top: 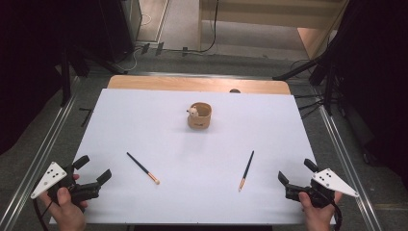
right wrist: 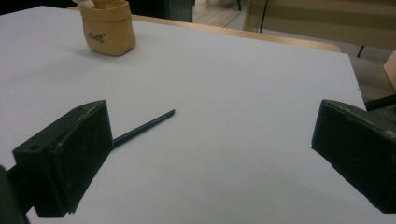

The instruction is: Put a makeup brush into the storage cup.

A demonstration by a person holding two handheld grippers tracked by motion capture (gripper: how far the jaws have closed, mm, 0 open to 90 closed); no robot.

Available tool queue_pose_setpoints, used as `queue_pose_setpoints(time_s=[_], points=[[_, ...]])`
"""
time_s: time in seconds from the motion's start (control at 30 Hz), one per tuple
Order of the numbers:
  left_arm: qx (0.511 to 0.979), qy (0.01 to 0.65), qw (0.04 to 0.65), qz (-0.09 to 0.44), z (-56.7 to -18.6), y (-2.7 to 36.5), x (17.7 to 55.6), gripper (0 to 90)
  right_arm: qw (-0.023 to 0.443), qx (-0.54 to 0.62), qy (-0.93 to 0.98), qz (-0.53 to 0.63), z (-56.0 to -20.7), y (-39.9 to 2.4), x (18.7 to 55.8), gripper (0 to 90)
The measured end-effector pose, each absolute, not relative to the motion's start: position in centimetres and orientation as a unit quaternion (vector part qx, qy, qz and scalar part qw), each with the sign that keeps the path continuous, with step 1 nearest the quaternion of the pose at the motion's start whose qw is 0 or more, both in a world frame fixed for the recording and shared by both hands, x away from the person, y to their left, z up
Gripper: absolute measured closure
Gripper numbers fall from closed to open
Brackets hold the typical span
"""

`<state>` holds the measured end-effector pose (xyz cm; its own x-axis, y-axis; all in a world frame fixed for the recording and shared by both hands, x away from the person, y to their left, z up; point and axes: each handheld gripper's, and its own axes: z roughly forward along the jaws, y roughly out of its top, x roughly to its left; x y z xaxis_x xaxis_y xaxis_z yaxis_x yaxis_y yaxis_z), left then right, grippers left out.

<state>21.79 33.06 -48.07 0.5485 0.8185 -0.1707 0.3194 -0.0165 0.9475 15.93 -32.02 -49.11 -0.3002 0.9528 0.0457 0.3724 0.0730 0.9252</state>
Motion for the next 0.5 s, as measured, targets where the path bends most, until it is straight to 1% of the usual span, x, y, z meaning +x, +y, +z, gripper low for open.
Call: queue_pose_setpoints(time_s=[0.1, 0.27, 0.37, 0.4, 0.43, 0.47, 0.5], points=[[0.674, 0.421, 0.565, 0.221, -48.0, 32.9, 22.1, 0.0, 0.31, 0.502, 0.659, 0.467, -49.0, -31.9, 15.9, 0.0], [0.683, 0.414, 0.561, 0.218, -48.1, 32.5, 22.0, 0.0, 0.312, 0.494, 0.665, 0.465, -48.5, -31.2, 15.9, 0.0], [0.679, 0.413, 0.566, 0.219, -48.0, 32.4, 21.9, 0.0, 0.304, 0.496, 0.665, 0.469, -48.4, -31.0, 16.0, 0.0], [0.679, 0.414, 0.565, 0.22, -47.9, 32.4, 21.9, 0.0, 0.294, 0.499, 0.666, 0.471, -48.3, -30.6, 16.2, 2.0], [0.679, 0.413, 0.566, 0.219, -47.9, 32.4, 21.9, 0.0, 0.294, 0.499, 0.666, 0.471, -48.3, -30.6, 16.2, 2.0], [0.679, 0.413, 0.566, 0.219, -47.9, 32.4, 21.8, 0.0, 0.282, 0.493, 0.669, 0.48, -48.2, -30.2, 16.4, 4.6], [0.681, 0.412, 0.565, 0.219, -47.9, 32.4, 21.8, 0.0, 0.281, 0.491, 0.673, 0.477, -48.0, -29.9, 16.6, 5.1]])
